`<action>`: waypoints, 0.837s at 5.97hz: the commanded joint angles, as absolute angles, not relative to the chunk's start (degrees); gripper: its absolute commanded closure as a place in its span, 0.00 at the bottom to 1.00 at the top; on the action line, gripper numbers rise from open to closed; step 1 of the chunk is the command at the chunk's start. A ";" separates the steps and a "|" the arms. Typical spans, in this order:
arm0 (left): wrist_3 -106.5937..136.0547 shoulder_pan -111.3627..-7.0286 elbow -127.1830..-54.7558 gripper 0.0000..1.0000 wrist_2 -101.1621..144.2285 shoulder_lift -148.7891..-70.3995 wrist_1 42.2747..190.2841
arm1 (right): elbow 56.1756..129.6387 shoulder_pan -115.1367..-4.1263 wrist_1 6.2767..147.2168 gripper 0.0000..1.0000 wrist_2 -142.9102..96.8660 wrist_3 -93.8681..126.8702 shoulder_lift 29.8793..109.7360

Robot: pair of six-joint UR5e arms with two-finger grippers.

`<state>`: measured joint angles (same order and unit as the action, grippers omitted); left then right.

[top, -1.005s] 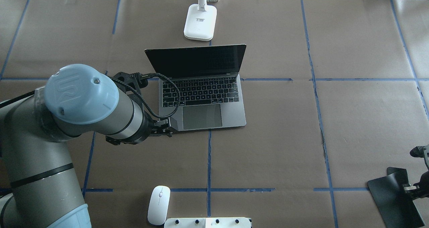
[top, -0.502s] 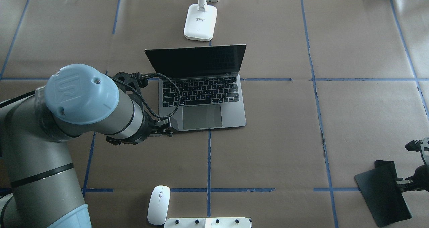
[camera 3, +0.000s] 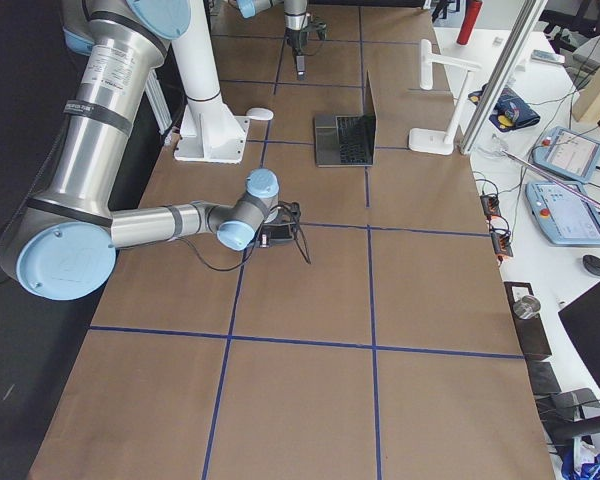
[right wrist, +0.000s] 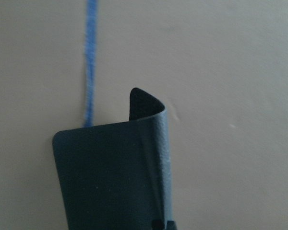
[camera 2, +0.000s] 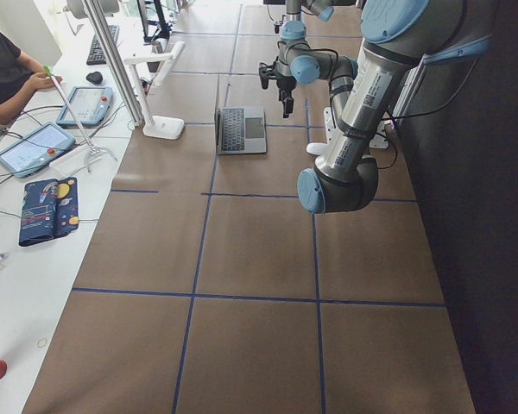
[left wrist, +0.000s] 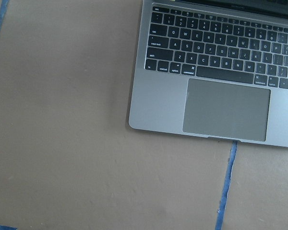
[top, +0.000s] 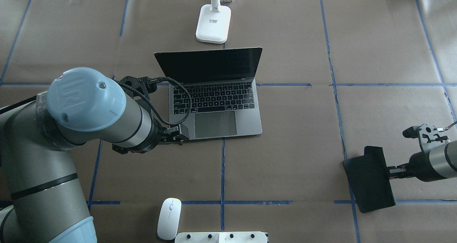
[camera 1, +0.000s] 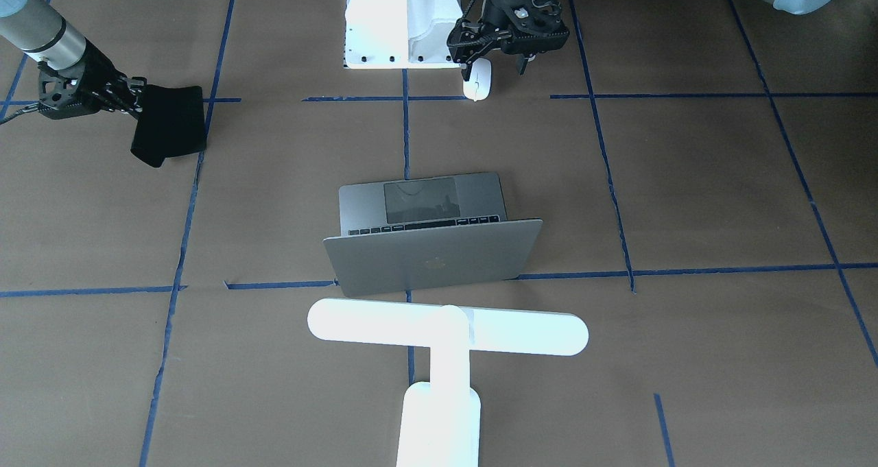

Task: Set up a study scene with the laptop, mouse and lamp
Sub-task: 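Grasp the black mouse pad with the right gripper and lift it, then place the mouse pad beside the laptop with the right gripper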

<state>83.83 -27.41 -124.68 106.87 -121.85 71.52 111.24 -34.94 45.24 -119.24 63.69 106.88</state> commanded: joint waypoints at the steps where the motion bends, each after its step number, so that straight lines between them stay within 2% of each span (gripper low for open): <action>1: 84.28 -27.51 -125.33 0.00 106.87 -121.73 71.46 | 110.48 -36.37 45.70 1.00 -119.27 63.63 98.56; 3: 85.60 -27.42 -126.38 0.00 106.87 -121.82 71.37 | 100.87 -38.31 46.14 1.00 -119.27 63.72 85.76; 5: 85.61 -27.42 -126.83 0.00 106.87 -121.73 71.19 | 93.90 -40.16 46.23 1.00 -119.36 64.42 78.61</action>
<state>85.55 -27.43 -126.67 106.87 -121.75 71.24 97.45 -39.25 46.16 -119.33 63.92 82.51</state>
